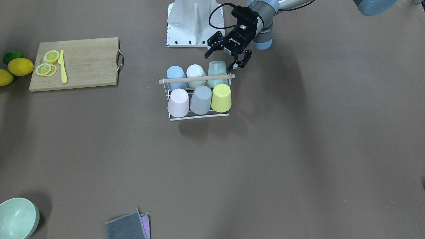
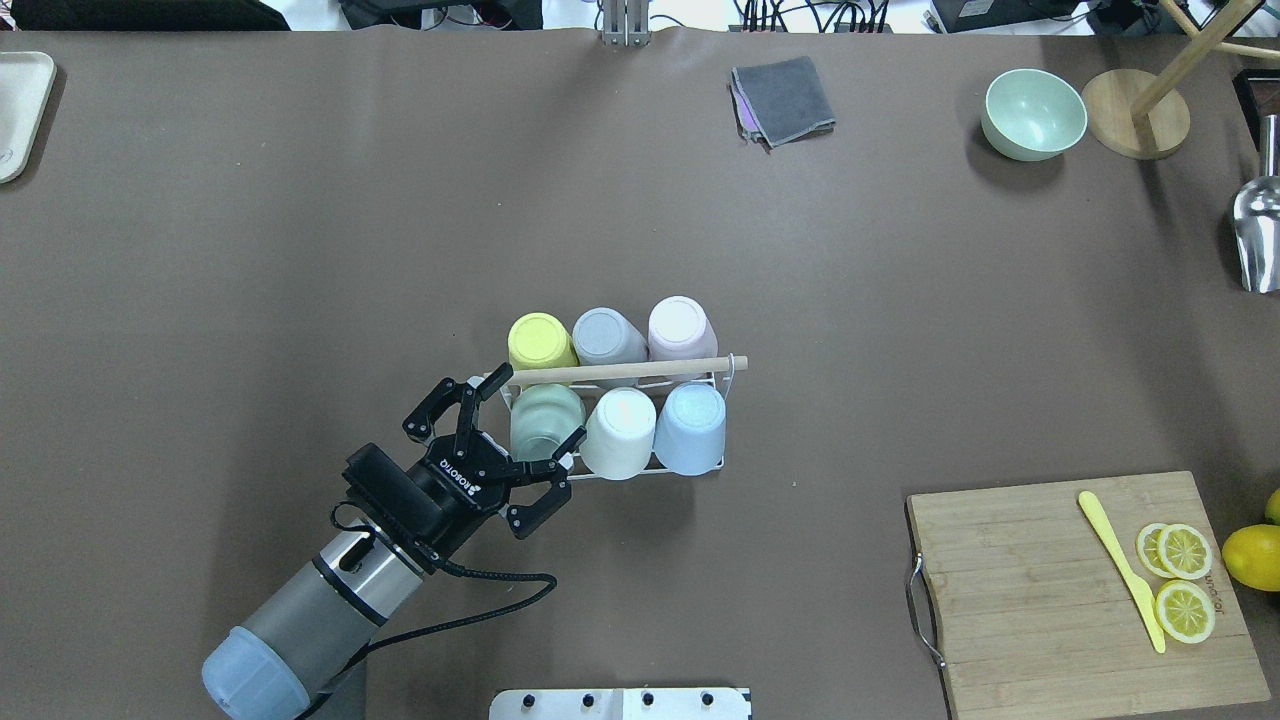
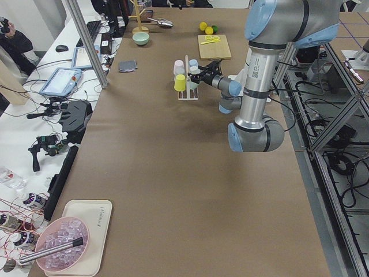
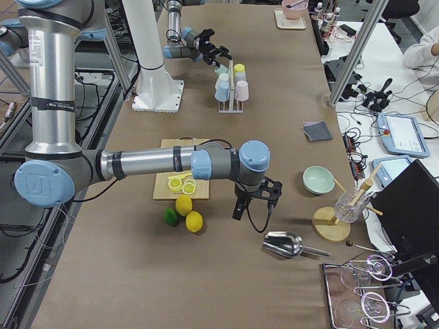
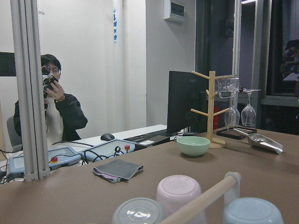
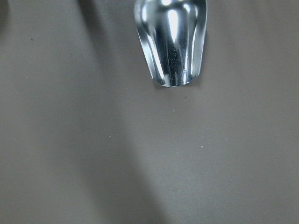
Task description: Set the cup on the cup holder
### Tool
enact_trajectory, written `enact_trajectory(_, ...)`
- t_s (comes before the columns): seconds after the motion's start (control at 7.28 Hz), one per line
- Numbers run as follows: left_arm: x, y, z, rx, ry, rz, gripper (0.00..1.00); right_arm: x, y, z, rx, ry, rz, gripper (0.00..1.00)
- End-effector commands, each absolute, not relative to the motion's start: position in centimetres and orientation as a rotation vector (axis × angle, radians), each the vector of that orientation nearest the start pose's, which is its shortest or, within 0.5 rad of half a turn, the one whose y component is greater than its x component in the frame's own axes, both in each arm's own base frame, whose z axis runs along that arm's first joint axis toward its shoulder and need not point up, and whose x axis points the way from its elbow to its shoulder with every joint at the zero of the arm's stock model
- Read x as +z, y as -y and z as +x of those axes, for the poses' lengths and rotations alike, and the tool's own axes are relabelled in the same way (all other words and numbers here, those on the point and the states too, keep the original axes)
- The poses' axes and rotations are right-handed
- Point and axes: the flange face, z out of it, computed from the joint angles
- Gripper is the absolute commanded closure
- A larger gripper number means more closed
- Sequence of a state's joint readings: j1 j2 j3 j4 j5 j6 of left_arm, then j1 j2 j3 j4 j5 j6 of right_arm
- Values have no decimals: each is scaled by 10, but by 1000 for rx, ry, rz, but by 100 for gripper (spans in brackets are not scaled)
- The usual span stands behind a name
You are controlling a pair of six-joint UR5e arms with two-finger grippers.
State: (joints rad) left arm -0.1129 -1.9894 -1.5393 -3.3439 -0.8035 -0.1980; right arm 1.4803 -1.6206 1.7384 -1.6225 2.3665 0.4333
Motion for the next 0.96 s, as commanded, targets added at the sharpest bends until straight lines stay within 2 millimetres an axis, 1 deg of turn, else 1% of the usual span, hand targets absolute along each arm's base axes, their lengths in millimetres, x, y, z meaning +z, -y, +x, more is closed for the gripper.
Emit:
enact_trajectory(0.0,249,269,486,-86,-1192,1651,2,604,475,19,298,787,-146,1)
enact_trajectory(0.14,232,271,473,-99,-1194,1659,2,604,476,20,297,784,-143,1)
enact_trajectory(0.27,216,281,457,-108,-1173,1673,2,604,476,19,296,784,-144,1)
enact_trajectory(0.41,200,309,440,-50,-1106,1694,2,603,476,19,290,786,-140,1)
enact_trajectory(0.55,187,364,416,69,-996,1685,2,606,473,19,275,787,-139,1)
enact_trajectory(0.69,190,437,374,187,-917,1618,2,606,473,19,231,789,-121,1)
enact_trajectory(0.82,193,525,299,238,-765,1477,2,607,471,18,229,790,-124,1)
